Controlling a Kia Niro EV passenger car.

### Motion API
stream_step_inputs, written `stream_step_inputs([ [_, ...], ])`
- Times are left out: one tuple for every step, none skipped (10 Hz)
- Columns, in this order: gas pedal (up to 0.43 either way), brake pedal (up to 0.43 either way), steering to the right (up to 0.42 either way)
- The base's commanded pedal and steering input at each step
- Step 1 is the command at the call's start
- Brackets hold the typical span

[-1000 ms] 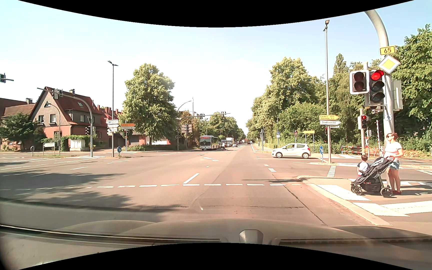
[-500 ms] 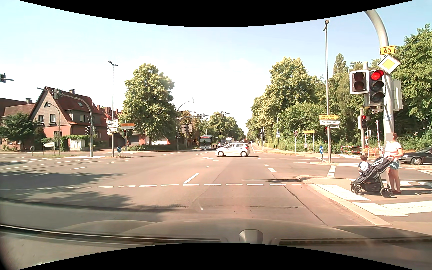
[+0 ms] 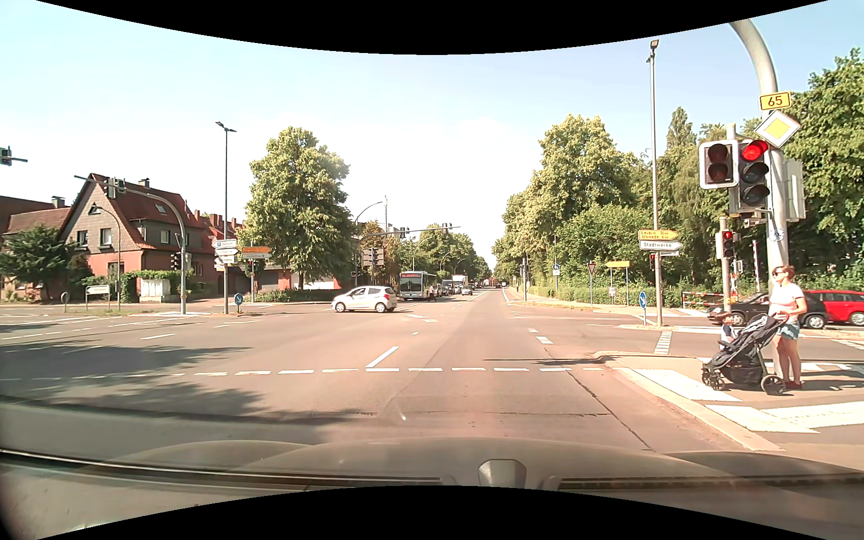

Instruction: Follow the waypoints while adhering to traffic rules and regulations

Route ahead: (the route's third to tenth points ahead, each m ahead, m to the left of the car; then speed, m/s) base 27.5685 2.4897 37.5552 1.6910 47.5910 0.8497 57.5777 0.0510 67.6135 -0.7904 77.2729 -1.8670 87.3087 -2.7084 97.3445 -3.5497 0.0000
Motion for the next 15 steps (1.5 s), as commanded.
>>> stream_step_inputs([
  [0.000, 0.274, 0.016],
  [0.000, 0.274, 0.016],
  [0.000, 0.274, 0.016],
  [0.000, 0.274, 0.016],
  [0.000, 0.274, 0.016],
  [0.000, 0.274, 0.016],
  [0.000, 0.274, 0.016],
  [0.000, 0.274, 0.016],
  [0.000, 0.274, 0.016],
  [0.000, 0.274, 0.016],
  [0.000, 0.274, 0.016],
  [0.000, 0.274, 0.016],
  [0.000, 0.274, 0.016],
  [0.000, 0.274, 0.016],
  [0.000, 0.274, 0.016],
])
